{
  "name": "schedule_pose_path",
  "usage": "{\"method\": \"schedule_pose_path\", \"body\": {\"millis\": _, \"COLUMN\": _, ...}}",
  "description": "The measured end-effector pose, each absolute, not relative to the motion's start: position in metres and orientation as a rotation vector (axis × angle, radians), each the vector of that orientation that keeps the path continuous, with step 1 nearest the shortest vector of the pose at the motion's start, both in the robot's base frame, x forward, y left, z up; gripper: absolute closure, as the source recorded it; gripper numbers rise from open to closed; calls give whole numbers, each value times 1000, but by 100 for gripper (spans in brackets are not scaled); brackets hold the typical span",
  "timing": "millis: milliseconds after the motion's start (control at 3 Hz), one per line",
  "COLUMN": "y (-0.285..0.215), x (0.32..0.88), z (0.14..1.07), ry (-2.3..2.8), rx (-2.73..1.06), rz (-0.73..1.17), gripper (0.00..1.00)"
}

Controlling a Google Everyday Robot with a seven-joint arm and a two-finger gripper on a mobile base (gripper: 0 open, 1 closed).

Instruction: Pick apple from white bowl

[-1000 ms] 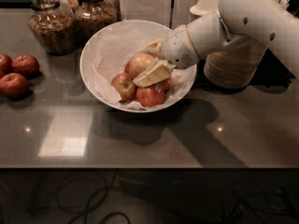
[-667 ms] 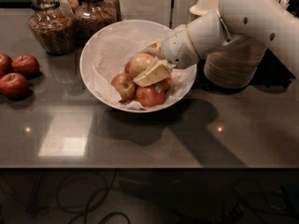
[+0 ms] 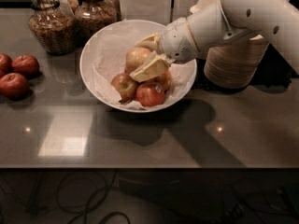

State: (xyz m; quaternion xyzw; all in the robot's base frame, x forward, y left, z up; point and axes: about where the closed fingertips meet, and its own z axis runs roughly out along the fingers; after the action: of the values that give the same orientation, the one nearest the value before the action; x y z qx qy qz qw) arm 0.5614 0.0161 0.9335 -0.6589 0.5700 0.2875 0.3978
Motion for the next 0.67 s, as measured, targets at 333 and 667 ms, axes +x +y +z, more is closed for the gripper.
{"method": "schedule_pose_path", "body": {"millis": 333, "y": 14, "x": 551, "z": 980, "ry": 1351, "rx": -1665, "rz": 740, "gripper": 100}}
{"method": "schedule_pose_path", "body": {"millis": 667, "y": 8, "x": 538, "z": 1020, "ry": 1281, "rx": -1673, "rz": 725, "gripper": 100}}
